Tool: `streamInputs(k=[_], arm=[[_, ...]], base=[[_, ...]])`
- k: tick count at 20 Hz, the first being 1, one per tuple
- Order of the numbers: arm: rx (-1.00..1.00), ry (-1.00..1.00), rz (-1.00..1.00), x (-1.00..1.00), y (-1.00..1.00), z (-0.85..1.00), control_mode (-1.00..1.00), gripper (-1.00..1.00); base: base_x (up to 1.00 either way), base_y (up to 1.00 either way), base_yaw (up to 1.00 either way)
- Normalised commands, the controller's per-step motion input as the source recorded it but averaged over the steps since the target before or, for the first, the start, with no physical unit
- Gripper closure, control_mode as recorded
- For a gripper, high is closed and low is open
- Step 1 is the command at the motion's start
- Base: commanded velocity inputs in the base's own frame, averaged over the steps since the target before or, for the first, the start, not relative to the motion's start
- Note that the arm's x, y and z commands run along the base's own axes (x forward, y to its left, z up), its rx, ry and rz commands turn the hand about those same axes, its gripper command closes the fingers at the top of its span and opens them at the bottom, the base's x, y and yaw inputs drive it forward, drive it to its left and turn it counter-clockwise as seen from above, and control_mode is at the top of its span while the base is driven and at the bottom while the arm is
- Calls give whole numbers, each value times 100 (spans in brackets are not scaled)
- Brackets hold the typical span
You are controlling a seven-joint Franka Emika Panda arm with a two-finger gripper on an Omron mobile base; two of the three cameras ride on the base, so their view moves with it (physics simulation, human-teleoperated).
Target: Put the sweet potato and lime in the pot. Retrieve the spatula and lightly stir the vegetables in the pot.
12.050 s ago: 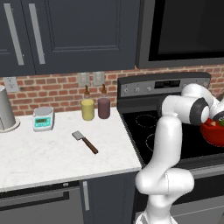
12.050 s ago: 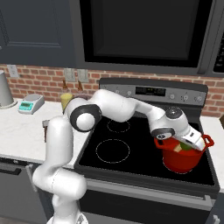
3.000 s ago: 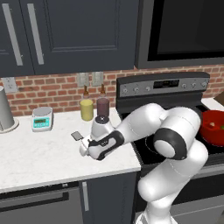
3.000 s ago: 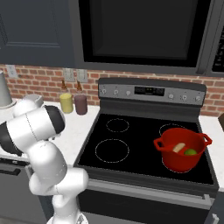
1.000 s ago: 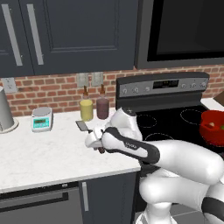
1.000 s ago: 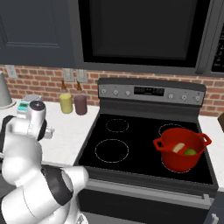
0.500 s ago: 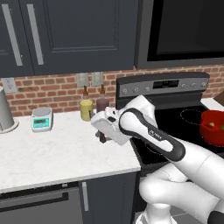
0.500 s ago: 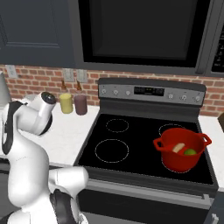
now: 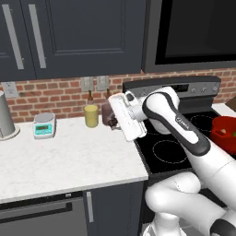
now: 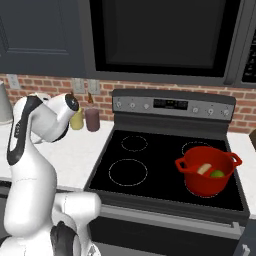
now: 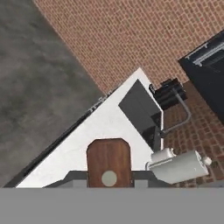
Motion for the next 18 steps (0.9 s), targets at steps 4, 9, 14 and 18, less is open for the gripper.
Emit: streamInputs(k=[4, 9, 14, 18], arm=[[33, 48, -60, -6, -42, 3, -100, 100], [27, 40, -65, -3, -30, 0, -100, 100], [34, 39, -61, 0, -42, 24, -100, 100], [40, 36, -52, 0, -56, 52, -100, 100]], base=[[0, 0, 0], [0, 0, 0], [0, 0, 0], [0, 0, 0]])
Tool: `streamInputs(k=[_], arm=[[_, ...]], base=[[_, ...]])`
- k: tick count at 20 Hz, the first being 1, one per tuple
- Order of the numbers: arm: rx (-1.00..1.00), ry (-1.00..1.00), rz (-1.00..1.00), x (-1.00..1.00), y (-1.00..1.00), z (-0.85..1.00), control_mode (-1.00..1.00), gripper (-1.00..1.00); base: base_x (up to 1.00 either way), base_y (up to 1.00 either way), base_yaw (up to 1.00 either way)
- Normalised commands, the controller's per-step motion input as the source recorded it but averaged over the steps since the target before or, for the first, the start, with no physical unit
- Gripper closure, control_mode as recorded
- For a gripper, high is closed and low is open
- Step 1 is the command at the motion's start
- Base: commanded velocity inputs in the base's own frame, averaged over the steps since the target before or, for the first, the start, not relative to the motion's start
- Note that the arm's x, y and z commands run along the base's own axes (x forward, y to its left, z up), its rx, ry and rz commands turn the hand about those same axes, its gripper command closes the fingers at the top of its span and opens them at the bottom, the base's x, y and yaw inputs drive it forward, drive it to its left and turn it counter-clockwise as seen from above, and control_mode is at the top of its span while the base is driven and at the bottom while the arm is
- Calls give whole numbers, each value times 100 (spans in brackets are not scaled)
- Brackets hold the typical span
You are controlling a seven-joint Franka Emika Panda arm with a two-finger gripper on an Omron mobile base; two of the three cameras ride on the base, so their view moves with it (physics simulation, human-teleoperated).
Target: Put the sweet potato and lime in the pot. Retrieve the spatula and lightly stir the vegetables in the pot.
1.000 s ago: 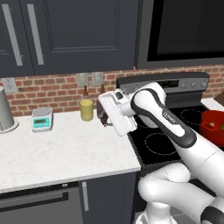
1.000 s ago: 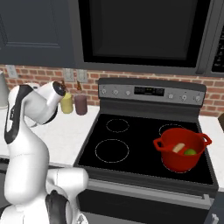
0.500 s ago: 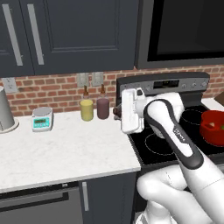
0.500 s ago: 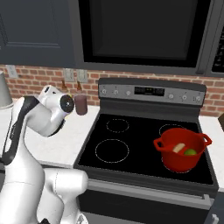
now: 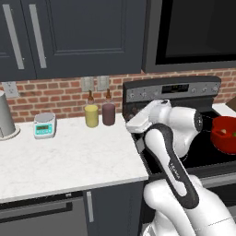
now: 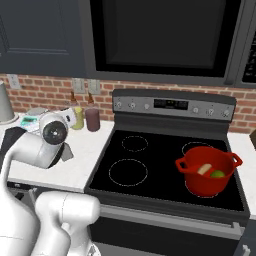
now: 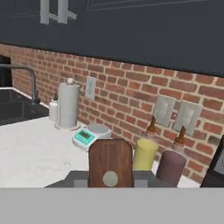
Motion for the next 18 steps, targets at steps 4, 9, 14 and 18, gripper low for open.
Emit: streamInputs(k=[4, 9, 14, 18], arm=[[37, 29, -50, 0, -61, 52, -100, 100], [33, 29, -49, 0, -67, 33, -100, 100], [24, 22, -41, 0, -75, 0, -100, 100], [1, -8, -22, 0, -44, 0, -100, 100]], base=[[0, 0, 0], [0, 0, 0], [0, 0, 0], [0, 0, 0]])
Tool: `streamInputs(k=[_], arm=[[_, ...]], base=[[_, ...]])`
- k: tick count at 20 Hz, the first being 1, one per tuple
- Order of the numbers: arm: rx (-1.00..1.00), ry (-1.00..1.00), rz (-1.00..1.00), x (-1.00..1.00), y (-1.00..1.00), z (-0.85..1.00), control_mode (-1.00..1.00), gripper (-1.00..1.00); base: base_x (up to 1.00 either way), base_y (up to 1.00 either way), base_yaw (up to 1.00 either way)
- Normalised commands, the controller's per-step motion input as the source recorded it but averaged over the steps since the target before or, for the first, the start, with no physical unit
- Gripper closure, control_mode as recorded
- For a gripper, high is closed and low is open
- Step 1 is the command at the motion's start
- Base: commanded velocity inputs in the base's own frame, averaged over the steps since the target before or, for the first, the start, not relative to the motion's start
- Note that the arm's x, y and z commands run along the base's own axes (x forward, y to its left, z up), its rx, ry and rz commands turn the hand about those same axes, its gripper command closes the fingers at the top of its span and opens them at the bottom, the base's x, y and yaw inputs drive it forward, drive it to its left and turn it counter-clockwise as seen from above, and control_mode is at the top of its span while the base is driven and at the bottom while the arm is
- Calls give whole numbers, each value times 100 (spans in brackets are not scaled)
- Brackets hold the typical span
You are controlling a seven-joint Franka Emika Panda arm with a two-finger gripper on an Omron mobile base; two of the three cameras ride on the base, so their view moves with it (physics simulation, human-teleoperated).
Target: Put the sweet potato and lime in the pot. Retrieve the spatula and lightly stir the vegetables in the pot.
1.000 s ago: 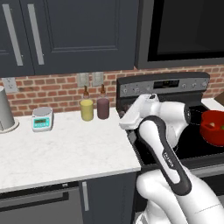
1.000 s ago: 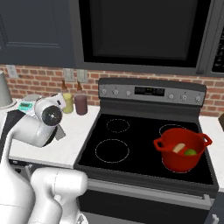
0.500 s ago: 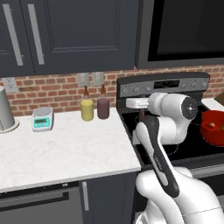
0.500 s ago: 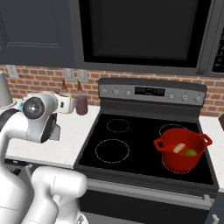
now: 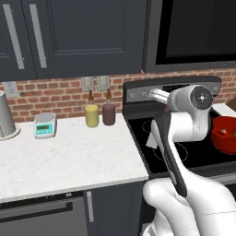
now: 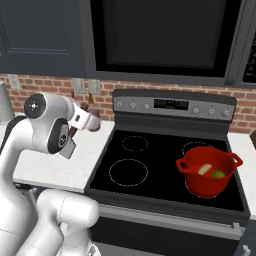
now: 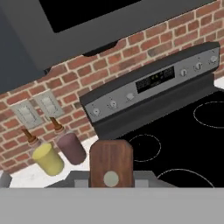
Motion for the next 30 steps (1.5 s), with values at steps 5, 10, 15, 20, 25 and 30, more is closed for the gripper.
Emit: streamInputs(k=[5, 10, 15, 20, 25, 30], arm=[[-5, -24, -13, 0, -33, 0, -100, 100], [-2, -4, -5, 0, -41, -7, -100, 100], [0, 0, 7, -3, -31, -11, 100, 100], [0, 0, 0, 0, 0, 0, 100, 100], [0, 0, 0, 0, 0, 0, 100, 100], [0, 0, 0, 0, 0, 0, 100, 100]], base=[[0, 0, 0], [0, 0, 0], [-5, -10, 3], [-25, -75, 12], [-5, -100, 4], [0, -99, 2]])
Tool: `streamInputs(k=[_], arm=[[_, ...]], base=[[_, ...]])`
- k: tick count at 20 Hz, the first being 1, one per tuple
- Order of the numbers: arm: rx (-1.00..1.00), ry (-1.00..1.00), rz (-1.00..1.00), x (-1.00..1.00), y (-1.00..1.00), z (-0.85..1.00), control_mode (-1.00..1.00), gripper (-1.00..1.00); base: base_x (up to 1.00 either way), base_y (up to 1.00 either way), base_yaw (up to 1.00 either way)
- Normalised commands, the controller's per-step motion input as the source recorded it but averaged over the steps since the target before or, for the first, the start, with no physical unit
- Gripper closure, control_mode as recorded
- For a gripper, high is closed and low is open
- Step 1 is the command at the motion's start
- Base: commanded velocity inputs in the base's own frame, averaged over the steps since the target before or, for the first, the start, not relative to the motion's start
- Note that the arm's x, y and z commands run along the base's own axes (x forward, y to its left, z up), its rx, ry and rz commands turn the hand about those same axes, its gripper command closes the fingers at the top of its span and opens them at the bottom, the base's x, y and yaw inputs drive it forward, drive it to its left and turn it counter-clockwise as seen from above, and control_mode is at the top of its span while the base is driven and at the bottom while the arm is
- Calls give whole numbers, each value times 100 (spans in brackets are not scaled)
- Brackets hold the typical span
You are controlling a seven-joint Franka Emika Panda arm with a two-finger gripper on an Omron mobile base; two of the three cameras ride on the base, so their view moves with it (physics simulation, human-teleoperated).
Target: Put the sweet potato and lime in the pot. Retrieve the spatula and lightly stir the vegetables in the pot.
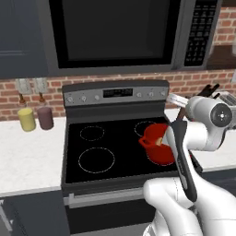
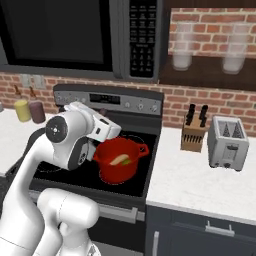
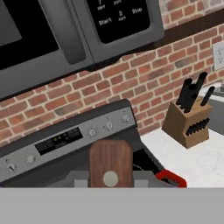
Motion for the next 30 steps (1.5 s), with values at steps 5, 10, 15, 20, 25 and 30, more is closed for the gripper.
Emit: streamInputs(k=[5, 10, 15, 20, 25, 30], arm=[[0, 0, 0, 0, 0, 0, 100, 100], [0, 0, 0, 0, 0, 0, 100, 100], [0, 0, 1, 11, 0, -4, -100, 100], [-2, 0, 2, 21, 8, -35, -100, 100], [-9, 0, 0, 34, 33, -41, -100, 100], [-10, -5, 0, 32, 18, -16, -100, 100]], base=[[27, -52, 1], [79, -10, 3], [39, -3, 2], [0, 0, 0], [0, 0, 0], [0, 0, 0]])
